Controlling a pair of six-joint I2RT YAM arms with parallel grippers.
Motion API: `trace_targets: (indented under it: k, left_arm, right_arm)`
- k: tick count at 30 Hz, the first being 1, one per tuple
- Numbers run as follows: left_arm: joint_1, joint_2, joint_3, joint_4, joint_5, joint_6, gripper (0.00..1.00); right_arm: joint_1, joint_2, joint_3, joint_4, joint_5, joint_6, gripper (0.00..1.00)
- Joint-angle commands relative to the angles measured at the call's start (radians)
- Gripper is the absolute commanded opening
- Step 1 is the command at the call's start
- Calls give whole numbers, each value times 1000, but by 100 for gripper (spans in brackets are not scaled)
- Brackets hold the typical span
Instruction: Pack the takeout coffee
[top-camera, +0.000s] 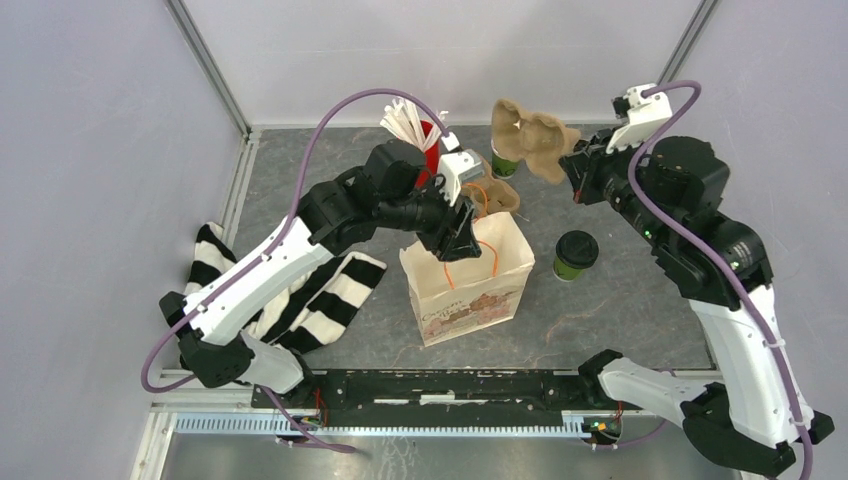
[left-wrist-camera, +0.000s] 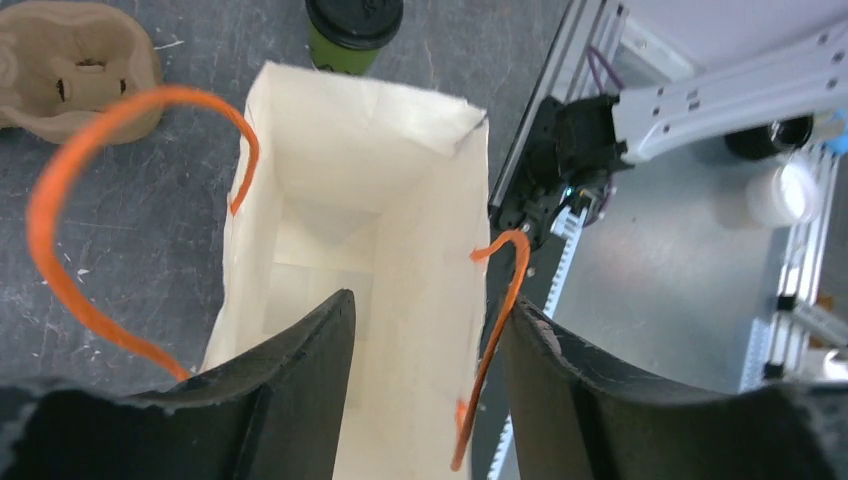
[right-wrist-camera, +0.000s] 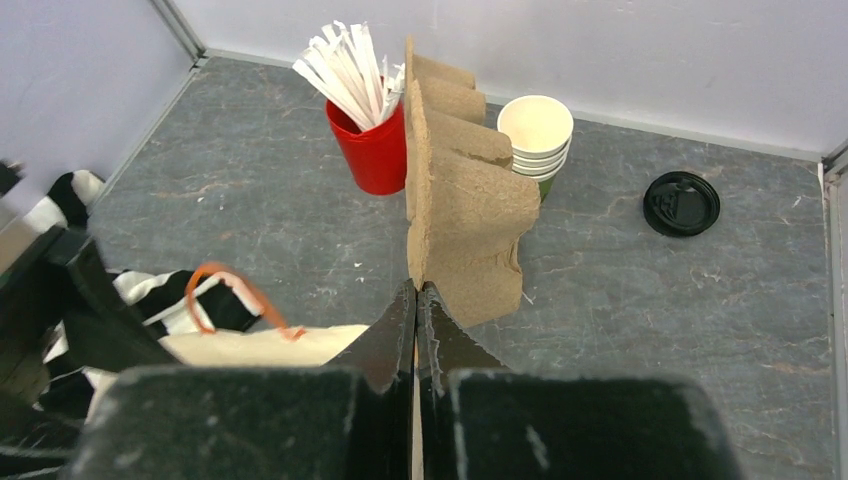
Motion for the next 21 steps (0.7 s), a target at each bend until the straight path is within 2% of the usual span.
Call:
trace_targets:
  k: [1, 5, 8, 13, 16, 21]
  left_arm:
    - [0, 28, 149, -66, -54, -192, 64]
    - [1, -29, 136, -104, -108, -409, 67]
    - [3, -103, 113, -199, -238, -557, 66]
    - [7, -219, 48, -287, -342, -794, 66]
    - [8, -275, 2, -338, -451, -927, 65]
    - [9, -322, -98, -394, -554, -1094, 56]
  right_arm:
    - [-2, -20, 99, -87, -45, 29, 0]
    - [-1, -81, 54, -108, -67, 67, 0]
    - [-1, -104, 41, -126, -74, 94, 0]
    - [-1, -111, 70, -166, -113, 93, 0]
    - [-1, -115, 110, -212, -122, 87, 0]
    - [-2, -116, 155, -295, -127, 96, 0]
